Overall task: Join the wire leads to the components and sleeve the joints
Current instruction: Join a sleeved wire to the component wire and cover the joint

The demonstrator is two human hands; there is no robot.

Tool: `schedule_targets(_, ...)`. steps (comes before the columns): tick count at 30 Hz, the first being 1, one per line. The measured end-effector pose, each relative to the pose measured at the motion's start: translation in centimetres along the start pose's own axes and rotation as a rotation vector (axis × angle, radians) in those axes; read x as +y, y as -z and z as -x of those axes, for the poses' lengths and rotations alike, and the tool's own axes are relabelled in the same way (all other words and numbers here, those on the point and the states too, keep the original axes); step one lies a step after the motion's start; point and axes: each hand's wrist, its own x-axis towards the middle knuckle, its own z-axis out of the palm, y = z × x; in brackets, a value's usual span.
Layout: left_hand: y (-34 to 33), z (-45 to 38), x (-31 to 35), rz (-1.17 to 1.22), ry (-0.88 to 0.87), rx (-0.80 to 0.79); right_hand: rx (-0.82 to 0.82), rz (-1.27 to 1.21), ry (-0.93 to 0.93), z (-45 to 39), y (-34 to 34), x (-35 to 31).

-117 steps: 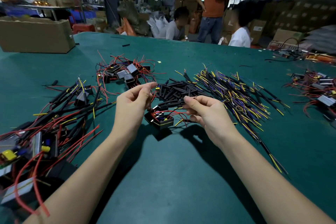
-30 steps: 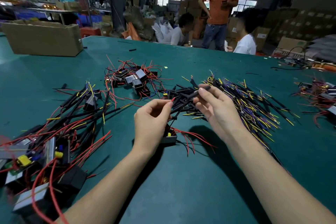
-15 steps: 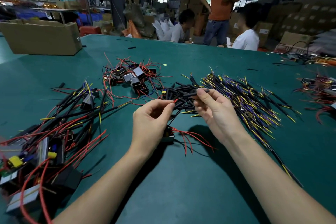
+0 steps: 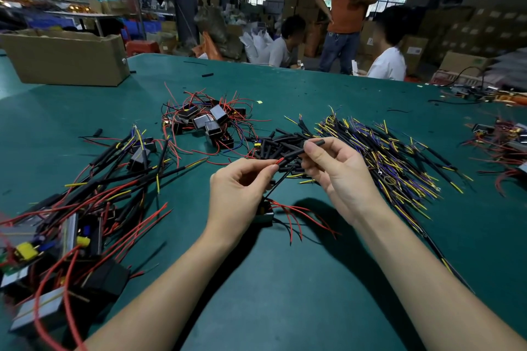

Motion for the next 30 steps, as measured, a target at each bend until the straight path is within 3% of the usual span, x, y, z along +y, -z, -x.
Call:
schedule_targets(13, 0.4, -0.1, 0.1, 0.036, 0.071, -0.088, -0.169, 0.392, 0.084, 0.2, -0.5, 0.1)
schedule_targets(16, 0.8, -0.1, 0.2, -0.044, 0.025, -0.137, -0.185, 0.442, 0.069, 0.2, -0.5, 0.0)
schedule_targets(22, 2.5, -0.9, 0.2, -0.494, -0.233, -0.274, -0.045, 0.402, 0.127, 0.1, -0.1, -0.1)
schedule_targets(27, 3.0, -1.2, -0.3, -0.537, -0.228, -0.269, 0.012, 0.402, 0.124, -0.1, 0.4, 0.0)
schedule_targets(30, 2.6, -1.0, -0.3, -0.448, -0.19, -0.224, -0.054, 0.403, 0.092, 0.0, 0.3, 0.2)
